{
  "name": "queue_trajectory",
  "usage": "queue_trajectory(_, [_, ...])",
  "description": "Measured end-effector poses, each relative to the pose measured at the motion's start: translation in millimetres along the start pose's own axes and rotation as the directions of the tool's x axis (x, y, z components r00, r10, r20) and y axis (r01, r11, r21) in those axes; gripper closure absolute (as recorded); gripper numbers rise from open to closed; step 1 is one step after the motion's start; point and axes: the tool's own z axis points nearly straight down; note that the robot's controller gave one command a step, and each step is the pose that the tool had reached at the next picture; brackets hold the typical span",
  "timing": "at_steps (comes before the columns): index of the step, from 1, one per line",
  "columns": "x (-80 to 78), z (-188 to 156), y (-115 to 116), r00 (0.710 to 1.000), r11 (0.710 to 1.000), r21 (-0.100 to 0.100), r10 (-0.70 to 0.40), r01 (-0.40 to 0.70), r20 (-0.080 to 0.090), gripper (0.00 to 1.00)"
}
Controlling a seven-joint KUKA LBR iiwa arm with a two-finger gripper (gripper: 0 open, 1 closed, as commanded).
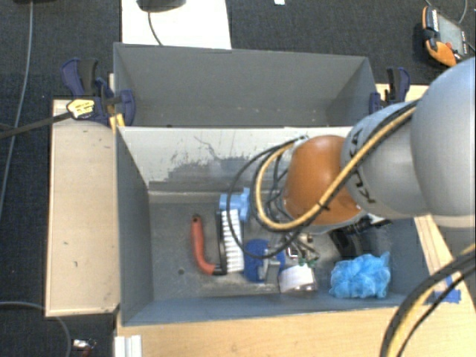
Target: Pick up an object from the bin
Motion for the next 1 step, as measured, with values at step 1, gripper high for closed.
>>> queue_trajectory(1, [4.0, -0.7, 2.8, 1.0, 1.0, -0.001, 0.008, -0.008, -0.007, 1.0])
